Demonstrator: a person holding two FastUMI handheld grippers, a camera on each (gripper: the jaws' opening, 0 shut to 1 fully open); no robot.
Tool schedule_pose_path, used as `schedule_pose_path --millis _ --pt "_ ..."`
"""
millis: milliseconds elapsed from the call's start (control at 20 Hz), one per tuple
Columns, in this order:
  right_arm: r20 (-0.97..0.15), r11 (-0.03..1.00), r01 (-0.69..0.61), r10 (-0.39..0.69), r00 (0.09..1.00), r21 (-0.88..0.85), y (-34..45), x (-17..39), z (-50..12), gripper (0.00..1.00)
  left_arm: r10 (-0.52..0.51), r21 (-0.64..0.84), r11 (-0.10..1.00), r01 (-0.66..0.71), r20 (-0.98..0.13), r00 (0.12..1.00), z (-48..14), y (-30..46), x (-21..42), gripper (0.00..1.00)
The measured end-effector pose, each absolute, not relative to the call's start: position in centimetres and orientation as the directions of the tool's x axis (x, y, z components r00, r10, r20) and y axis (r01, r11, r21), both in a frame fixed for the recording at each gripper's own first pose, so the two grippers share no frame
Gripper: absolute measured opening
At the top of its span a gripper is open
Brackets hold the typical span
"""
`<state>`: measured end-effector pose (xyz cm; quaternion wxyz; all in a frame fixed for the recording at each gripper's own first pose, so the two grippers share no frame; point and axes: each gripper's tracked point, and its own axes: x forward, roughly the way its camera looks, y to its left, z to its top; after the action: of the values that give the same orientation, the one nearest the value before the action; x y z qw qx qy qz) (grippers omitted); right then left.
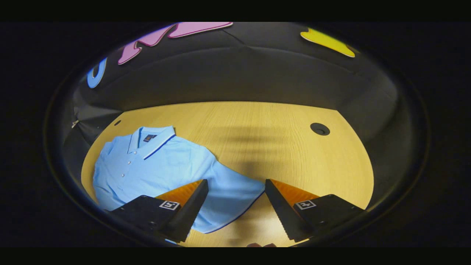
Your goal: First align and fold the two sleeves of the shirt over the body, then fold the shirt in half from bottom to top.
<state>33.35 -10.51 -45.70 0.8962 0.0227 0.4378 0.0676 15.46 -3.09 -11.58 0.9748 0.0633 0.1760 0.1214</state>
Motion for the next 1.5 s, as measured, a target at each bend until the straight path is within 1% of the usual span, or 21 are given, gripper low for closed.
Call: schedule_pose_path --millis 50,100,150,300,400,450,500,700,750,800,850,900,950,1100,1150,1200,1250,1300,1400,1450,1500 --pt "-0.787 0.991 -0.082 0.136 0.601 0.108 -10.7 33.3 -46.2 0.98 0.261 0.17 0.962 -0.215 -0.331 0.907 -11.7 -3.1 15.7 0.96" --pt "-0.801 0.99 -0.065 0.138 0.583 0.122 -10.8 33.1 -46.6 0.98 0.261 0.168 0.962 -0.215 -0.336 0.905 -11.9 -3.1 16.0 0.96" --pt "-0.786 0.992 -0.061 0.123 0.605 0.108 -11.3 33.6 -46.7 0.96 0.261 0.156 0.963 -0.219 -0.344 0.902 -12.3 -3.2 16.3 0.96" --pt "-0.803 0.995 -0.084 0.093 0.589 0.054 -11.8 33.0 -47.5 0.58 0.257 0.105 0.967 -0.234 -0.383 0.887 -13.8 -3.7 16.8 0.96" --pt "-0.794 0.994 -0.081 0.107 0.598 0.073 -11.3 33.5 -47.0 0.1 0.252 0.08 0.967 -0.24 -0.396 0.883 -14.3 -3.8 16.9 0.97" --pt "-0.793 0.994 -0.071 0.108 0.6 0.081 -11.2 33.4 -47.1 0.05 0.251 0.076 0.968 -0.241 -0.399 0.882 -14.6 -4.0 16.9 0.96" --pt "-0.791 0.994 -0.062 0.107 0.603 0.088 -11.2 33.3 -46.9 0.11 0.252 0.076 0.967 -0.242 -0.4 0.881 -14.7 -3.8 16.8 0.96" --pt "-0.783 0.966 -0.031 0.225 0.58 0.256 -8.5 33.0 -46.4 0.11 0.255 0.071 0.966 -0.247 -0.385 0.887 -14.1 -3.1 15.8 0.96" --pt "-0.766 0.951 -0.017 0.259 0.588 0.308 -7.6 33.1 -45.7 0.08 0.254 0.068 0.967 -0.247 -0.384 0.888 -14.1 -2.8 15.5 0.96" --pt "-0.743 0.938 -0.01 0.281 0.607 0.347 -6.7 33.4 -44.7 0.11 0.249 0.064 0.968 -0.244 -0.382 0.89 -13.9 -2.5 15.0 0.96" --pt "-0.719 0.922 -0.017 0.312 0.621 0.386 -5.7 33.3 -43.5 0.1 0.248 0.064 0.968 -0.242 -0.38 0.891 -13.8 -2.0 14.6 0.96" --pt "-0.698 0.908 -0.034 0.343 0.629 0.417 -4.1 33.2 -42.3 0.05 0.249 0.065 0.968 -0.243 -0.376 0.892 -13.6 -1.5 14.1 0.96" --pt "-0.678 0.895 -0.059 0.376 0.631 0.441 -2.3 32.9 -41.3 0.1 0.254 0.063 0.967 -0.248 -0.37 0.894 -13.3 -0.8 13.6 0.96" --pt "-0.644 0.88 -0.15 0.437 0.628 0.451 2.8 32.2 -39.0 0.1 0.263 0.045 0.963 -0.265 -0.366 0.893 -12.7 1.0 12.3 0.96" --pt "-0.645 0.881 -0.172 0.443 0.622 0.44 4.1 31.9 -38.9 0.1 0.268 0.043 0.962 -0.271 -0.366 0.891 -12.8 1.7 11.9 0.97" --pt "-0.673 0.901 -0.177 0.416 0.612 0.397 4.6 31.7 -39.9 0.11 0.273 0.044 0.96 -0.277 -0.367 0.889 -12.9 2.5 11.6 0.97" --pt "-0.715 0.921 -0.178 0.382 0.585 0.347 4.6 31.1 -41.4 0.17 0.275 0.043 0.959 -0.279 -0.372 0.887 -13.1 3.1 11.4 0.97" --pt "-0.743 0.934 -0.179 0.354 0.569 0.308 4.5 30.6 -42.8 0.04 0.274 0.042 0.959 -0.279 -0.379 0.884 -13.6 3.7 11.4 0.97" --pt "-0.782 0.941 -0.192 0.337 0.524 0.278 4.8 29.6 -44.4 0.17 0.261 0.041 0.963 -0.268 -0.41 0.874 -15.1 4.7 11.8 0.97" --pt "-0.783 0.938 -0.206 0.345 0.518 0.278 5.3 29.1 -44.4 0.1 0.247 0.035 0.966 -0.257 -0.424 0.871 -15.8 5.2 12.4 0.97" --pt "-0.773 0.928 -0.233 0.371 0.515 0.29 5.8 29.0 -43.7 0.3 0.226 0.017 0.97 -0.244 -0.448 0.865 -16.8 5.5 13.1 0.97"
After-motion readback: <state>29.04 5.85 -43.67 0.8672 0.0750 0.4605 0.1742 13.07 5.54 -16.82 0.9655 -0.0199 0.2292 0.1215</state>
